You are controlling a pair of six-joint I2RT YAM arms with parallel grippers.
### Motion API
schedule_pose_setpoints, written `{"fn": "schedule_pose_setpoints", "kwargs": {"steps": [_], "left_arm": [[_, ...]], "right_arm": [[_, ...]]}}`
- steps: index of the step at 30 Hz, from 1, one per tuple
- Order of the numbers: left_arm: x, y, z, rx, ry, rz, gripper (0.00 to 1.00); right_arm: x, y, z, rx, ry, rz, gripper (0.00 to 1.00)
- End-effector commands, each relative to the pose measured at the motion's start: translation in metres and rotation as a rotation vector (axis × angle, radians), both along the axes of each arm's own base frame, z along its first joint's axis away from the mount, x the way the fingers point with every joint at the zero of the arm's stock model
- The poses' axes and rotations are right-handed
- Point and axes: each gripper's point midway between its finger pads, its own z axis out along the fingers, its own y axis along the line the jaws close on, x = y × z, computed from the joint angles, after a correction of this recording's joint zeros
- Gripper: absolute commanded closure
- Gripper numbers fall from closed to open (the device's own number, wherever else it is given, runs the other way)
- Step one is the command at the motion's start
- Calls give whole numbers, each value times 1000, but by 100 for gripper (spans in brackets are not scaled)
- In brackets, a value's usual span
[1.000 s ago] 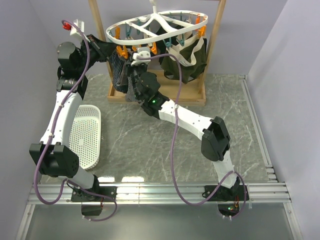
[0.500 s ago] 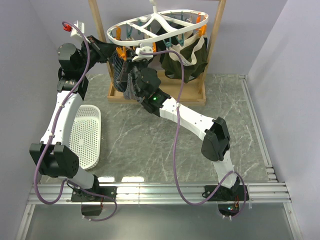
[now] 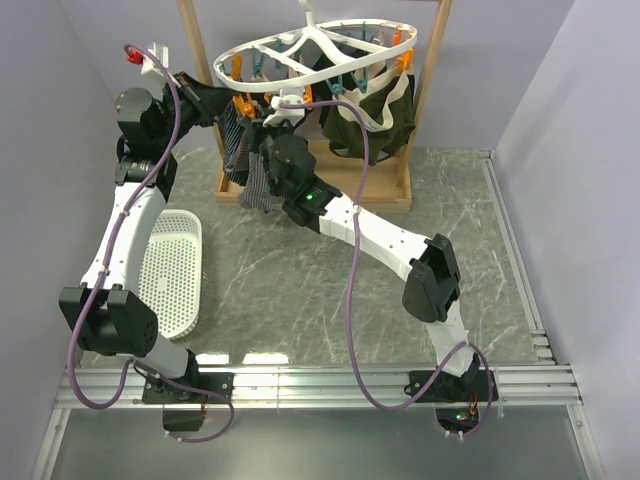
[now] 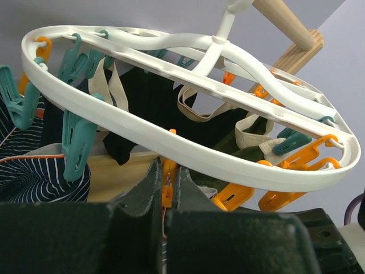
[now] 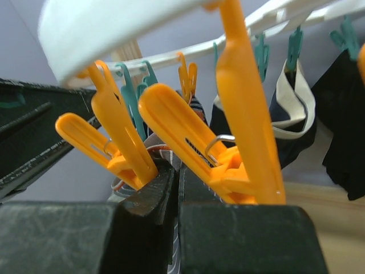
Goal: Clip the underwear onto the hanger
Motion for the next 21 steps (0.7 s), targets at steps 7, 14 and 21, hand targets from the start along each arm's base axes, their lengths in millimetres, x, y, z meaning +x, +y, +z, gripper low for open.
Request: {"fn": "schedule_pose_setpoints", "kwargs": {"steps": [7,14,21], "left_arm": [[-15,2,5,2,-24,4,100],[-16,1,6,0,-29,-1,100],[-17,1,5,-8,-29,-3,100]], "right_arm": [[-6,-6,33,173,65,38,100],[-8,-8,44,227,82,45,100],[-5,-6,32,264,151,74,100]]}}
